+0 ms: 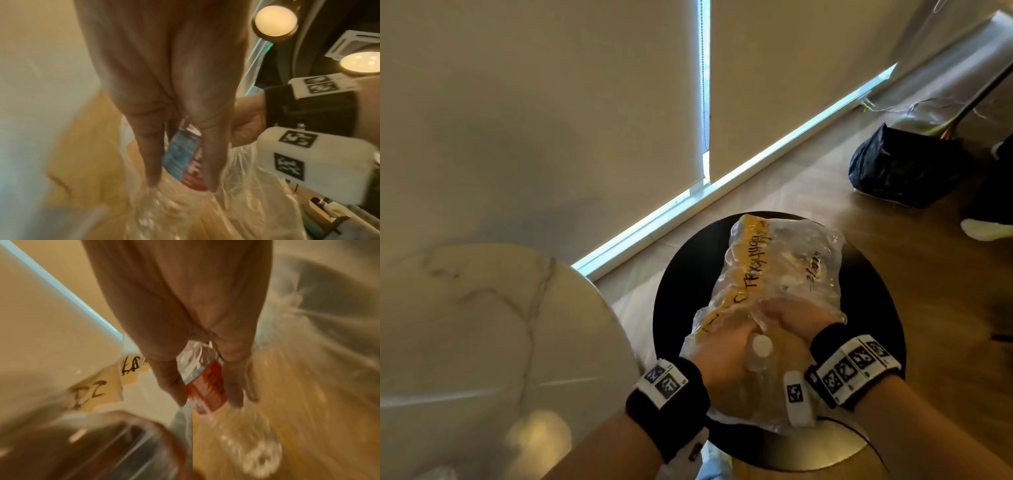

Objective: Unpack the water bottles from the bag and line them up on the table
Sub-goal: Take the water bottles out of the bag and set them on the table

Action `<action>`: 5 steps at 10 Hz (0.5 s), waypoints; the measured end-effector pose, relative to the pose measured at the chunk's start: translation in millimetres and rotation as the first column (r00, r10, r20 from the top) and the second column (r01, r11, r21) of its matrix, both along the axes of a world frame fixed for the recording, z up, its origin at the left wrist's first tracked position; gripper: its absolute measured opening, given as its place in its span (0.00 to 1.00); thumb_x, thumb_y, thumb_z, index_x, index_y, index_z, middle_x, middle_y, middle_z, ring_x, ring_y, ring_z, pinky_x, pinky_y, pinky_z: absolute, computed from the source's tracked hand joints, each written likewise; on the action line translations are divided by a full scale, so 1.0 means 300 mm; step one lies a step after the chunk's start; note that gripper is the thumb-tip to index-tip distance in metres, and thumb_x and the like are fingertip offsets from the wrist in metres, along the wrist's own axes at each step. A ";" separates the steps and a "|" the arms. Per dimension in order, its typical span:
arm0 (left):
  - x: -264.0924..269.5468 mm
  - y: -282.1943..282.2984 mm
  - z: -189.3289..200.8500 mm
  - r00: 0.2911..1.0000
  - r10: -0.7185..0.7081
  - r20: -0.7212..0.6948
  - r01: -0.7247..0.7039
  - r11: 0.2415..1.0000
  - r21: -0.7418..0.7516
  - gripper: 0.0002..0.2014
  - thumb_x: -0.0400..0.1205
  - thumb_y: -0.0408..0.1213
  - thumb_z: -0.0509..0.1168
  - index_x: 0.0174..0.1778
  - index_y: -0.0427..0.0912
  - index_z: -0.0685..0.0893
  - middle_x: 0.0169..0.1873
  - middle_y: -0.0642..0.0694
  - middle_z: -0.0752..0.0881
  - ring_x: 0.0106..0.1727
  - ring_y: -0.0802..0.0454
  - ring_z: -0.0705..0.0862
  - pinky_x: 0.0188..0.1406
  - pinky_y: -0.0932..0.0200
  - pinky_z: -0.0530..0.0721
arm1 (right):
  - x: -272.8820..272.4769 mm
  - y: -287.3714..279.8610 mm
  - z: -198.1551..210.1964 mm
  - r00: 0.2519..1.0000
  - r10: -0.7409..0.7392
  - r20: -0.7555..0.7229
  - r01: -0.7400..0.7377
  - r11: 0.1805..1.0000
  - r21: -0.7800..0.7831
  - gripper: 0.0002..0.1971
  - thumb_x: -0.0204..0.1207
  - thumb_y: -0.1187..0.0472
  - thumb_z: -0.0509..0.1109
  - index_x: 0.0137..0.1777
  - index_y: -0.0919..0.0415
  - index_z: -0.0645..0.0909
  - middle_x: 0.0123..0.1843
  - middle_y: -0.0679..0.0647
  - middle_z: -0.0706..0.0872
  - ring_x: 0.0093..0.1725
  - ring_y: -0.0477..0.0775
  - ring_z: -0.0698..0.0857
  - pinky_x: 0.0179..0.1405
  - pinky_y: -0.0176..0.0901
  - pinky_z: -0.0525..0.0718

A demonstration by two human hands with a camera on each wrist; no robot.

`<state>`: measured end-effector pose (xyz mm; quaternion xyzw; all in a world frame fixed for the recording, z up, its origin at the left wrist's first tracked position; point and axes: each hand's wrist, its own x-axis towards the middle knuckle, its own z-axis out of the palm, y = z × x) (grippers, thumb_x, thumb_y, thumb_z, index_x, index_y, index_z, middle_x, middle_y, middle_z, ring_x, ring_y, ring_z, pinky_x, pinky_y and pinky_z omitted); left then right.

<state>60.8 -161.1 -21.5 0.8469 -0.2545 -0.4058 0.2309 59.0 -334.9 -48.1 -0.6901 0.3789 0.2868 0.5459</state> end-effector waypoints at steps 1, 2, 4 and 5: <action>-0.077 0.081 0.035 0.996 0.084 -0.026 -0.087 0.990 -0.111 0.26 0.81 0.38 0.80 0.73 0.41 0.80 0.71 0.42 0.85 0.67 0.51 0.83 0.64 0.61 0.77 | -0.044 0.001 0.020 0.958 0.285 -0.040 -0.286 0.958 -0.013 0.07 0.70 0.49 0.75 0.41 0.51 0.85 0.40 0.46 0.86 0.37 0.36 0.85 0.46 0.28 0.85; -0.159 0.189 0.106 0.969 0.245 -0.007 -0.241 0.947 -0.213 0.29 0.79 0.46 0.83 0.73 0.48 0.80 0.68 0.48 0.89 0.67 0.51 0.88 0.73 0.51 0.88 | -0.125 0.038 0.061 0.927 0.373 -0.033 -0.374 0.927 -0.022 0.09 0.68 0.57 0.82 0.43 0.56 0.86 0.43 0.58 0.91 0.44 0.56 0.90 0.51 0.48 0.90; -0.363 0.487 0.214 0.762 0.647 -0.015 -0.617 0.720 -0.317 0.29 0.74 0.50 0.87 0.68 0.52 0.82 0.59 0.52 0.92 0.58 0.54 0.90 0.60 0.53 0.90 | -0.331 0.187 0.126 0.781 0.625 -0.028 -0.625 0.781 0.006 0.16 0.68 0.53 0.83 0.51 0.62 0.87 0.38 0.53 0.92 0.37 0.46 0.89 0.35 0.33 0.84; -0.512 0.667 0.217 0.606 0.795 -0.008 -0.763 0.579 -0.285 0.31 0.74 0.47 0.87 0.70 0.52 0.81 0.61 0.52 0.92 0.58 0.58 0.90 0.64 0.55 0.89 | -0.401 0.333 0.086 0.617 0.786 0.033 -0.759 0.605 -0.242 0.49 0.64 0.37 0.80 0.81 0.60 0.67 0.47 0.39 0.90 0.45 0.36 0.87 0.43 0.30 0.86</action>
